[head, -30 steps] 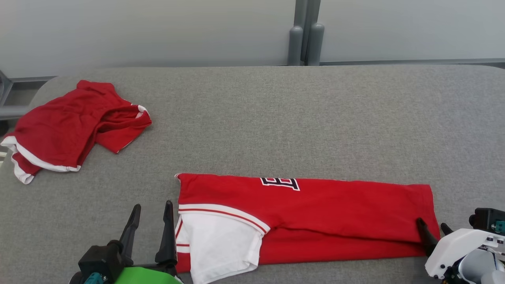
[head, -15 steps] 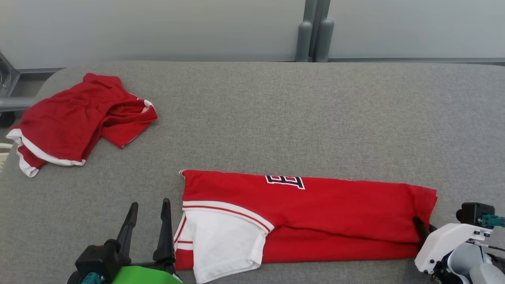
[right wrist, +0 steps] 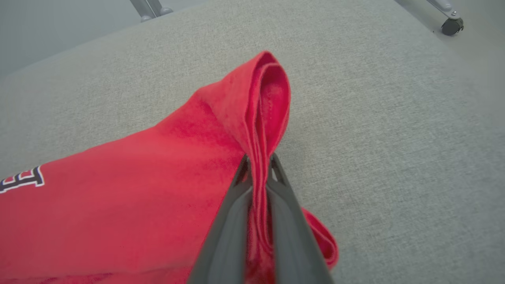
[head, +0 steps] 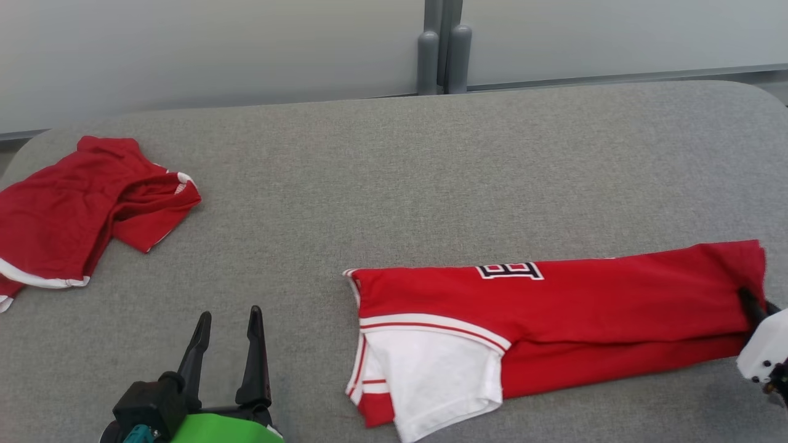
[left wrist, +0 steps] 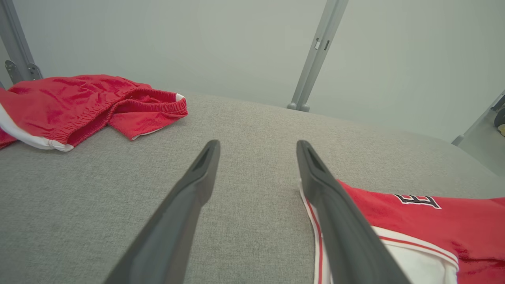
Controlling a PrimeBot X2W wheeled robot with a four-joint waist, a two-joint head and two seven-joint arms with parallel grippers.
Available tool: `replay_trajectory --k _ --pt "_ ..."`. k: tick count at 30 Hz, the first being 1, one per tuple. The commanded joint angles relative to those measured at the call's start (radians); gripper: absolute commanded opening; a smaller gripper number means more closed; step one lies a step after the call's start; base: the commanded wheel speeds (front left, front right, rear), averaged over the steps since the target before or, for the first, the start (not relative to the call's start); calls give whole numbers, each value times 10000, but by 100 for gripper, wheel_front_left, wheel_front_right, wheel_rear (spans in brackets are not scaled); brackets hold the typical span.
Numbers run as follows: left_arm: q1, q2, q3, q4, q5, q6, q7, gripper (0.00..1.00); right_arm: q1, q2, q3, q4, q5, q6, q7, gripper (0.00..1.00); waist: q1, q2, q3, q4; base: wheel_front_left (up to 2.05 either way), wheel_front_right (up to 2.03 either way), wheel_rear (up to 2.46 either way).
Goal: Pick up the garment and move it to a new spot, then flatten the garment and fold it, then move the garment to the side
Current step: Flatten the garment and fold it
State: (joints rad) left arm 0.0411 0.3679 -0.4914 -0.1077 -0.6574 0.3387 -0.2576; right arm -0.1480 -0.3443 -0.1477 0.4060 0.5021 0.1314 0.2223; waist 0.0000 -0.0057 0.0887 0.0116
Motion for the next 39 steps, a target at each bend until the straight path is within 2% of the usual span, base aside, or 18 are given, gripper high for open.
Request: replay_trajectory --k 1,6,10,13,17,22,26,31,39 --pt "-4 23 -15 -34 94 -3 -50 100 -7 -142 -154 -37 -54 -13 29 0 0 57 -49 -191 0 0 0" --pt "7 35 -61 -8 106 -10 -29 100 -124 -426 -703 -164 -326 -12 265 0 0 57 -116 -445 0 0 0" --pt "71 29 -93 31 77 -17 -24 100 21 -70 -388 -792 -133 -8 511 0 0 57 -204 -614 0 0 0" --pt "96 80 -140 43 128 -4 21 100 166 376 55 -1486 438 -5 735 0 0 57 -290 -721 0 0 0" --pt "98 90 -233 -21 155 37 76 100 602 820 958 -3125 1022 -7 1342 0 0 57 -467 -822 0 0 0" --pt "105 52 -375 -34 165 19 156 100 1053 1319 1650 -4527 1304 -5 1975 0 0 57 -610 -763 0 0 0" --pt "66 75 -403 -69 185 12 162 100 1287 1866 2156 -5164 1391 -5 2263 0 0 57 -664 -559 0 0 0" --pt "-10 112 -402 -102 178 30 187 100 1376 2474 2862 -5208 1260 -5 2303 0 0 57 -657 -163 0 0 0" --pt "-148 84 -441 -108 184 -22 203 100 1036 2883 3864 -3855 990 -5 1749 0 0 57 -553 634 0 0 0"
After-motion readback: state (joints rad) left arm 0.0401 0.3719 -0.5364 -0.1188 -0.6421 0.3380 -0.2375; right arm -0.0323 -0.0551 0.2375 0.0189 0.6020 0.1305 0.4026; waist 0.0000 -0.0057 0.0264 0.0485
